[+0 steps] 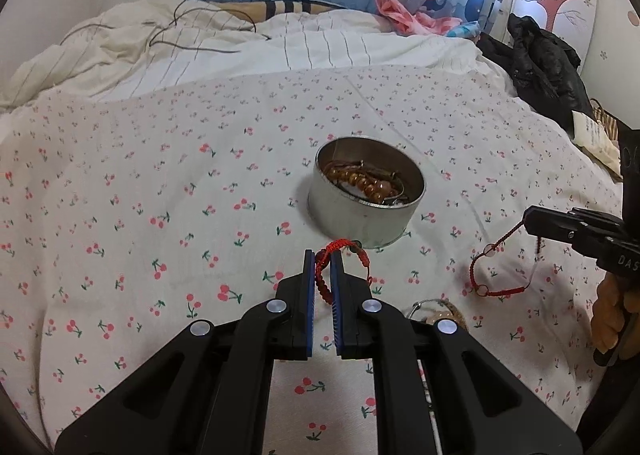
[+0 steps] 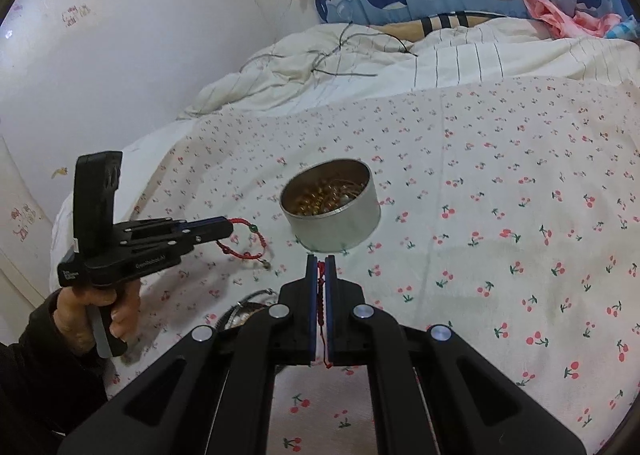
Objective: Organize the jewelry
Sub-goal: 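Carry both red bracelets over the silver tin and open both tools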
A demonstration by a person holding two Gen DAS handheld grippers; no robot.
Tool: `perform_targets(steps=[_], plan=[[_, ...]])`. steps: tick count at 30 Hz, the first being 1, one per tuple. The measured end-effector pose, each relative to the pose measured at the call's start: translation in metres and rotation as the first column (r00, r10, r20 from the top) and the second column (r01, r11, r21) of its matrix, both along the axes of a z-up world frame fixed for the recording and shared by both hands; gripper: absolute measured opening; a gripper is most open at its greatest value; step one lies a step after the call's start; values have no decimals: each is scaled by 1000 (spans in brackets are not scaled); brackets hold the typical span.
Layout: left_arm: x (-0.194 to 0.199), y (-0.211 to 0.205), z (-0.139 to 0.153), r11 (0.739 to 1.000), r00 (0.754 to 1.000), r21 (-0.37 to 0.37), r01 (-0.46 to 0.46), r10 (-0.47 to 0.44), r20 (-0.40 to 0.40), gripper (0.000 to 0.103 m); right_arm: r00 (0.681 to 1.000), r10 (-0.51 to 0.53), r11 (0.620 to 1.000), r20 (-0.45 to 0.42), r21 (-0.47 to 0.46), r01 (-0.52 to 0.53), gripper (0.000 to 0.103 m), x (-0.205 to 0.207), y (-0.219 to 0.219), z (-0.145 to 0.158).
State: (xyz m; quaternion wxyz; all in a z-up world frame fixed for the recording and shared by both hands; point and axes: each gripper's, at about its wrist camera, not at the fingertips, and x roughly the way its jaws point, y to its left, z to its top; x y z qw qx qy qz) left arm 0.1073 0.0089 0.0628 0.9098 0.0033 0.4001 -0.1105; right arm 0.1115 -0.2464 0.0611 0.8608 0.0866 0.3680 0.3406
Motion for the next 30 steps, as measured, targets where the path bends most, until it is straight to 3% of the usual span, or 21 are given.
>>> perform_targets(steps=[19, 23, 30], plan=[[0, -22, 24, 998, 997, 50, 29, -32, 65, 7, 1000, 3, 993, 27, 117, -6, 4, 4, -6, 15], [9, -27, 33, 999, 997, -1, 50, -50, 61, 7, 999, 4, 990, 37, 141, -10, 4, 11, -3, 24], [34, -33, 47, 998, 994, -21, 66, -64, 84, 7, 999, 1, 984, 46, 176, -9, 4, 30, 3, 36]])
